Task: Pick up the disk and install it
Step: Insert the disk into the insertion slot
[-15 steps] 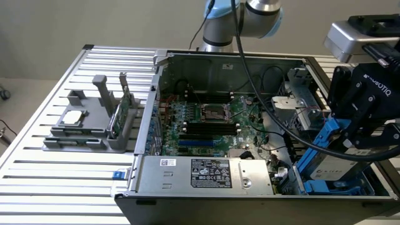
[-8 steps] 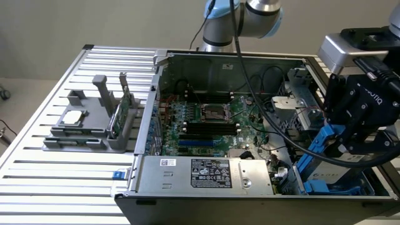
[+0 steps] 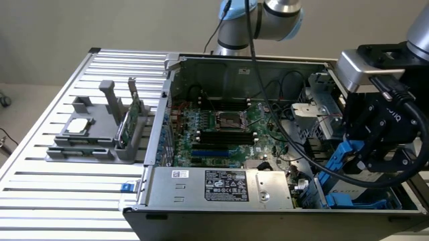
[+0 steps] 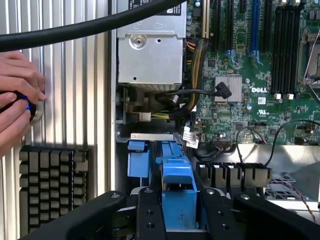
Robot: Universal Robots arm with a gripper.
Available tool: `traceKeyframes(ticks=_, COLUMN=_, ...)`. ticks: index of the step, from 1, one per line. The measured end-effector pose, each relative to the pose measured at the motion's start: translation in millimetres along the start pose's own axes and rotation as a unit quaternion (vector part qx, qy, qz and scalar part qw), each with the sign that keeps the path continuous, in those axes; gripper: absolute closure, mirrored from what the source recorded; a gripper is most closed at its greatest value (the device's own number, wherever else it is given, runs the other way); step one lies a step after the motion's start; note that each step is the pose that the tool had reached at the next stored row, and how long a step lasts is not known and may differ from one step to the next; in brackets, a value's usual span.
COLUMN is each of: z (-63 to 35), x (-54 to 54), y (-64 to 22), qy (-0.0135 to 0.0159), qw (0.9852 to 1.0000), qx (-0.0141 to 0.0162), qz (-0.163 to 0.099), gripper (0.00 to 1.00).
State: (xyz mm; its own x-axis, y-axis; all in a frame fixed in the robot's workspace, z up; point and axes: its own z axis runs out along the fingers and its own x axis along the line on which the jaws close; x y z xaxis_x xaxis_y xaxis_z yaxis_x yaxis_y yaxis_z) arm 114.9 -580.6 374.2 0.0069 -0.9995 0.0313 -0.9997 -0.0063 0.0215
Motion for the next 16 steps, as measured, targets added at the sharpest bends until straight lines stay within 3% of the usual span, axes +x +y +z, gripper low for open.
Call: traceKeyframes(ticks=16, z=20.8, x=3.2, y=0.5, qy=0.0001, qw=1.0000, qx=0.0000, qz=0.000, gripper=0.67)
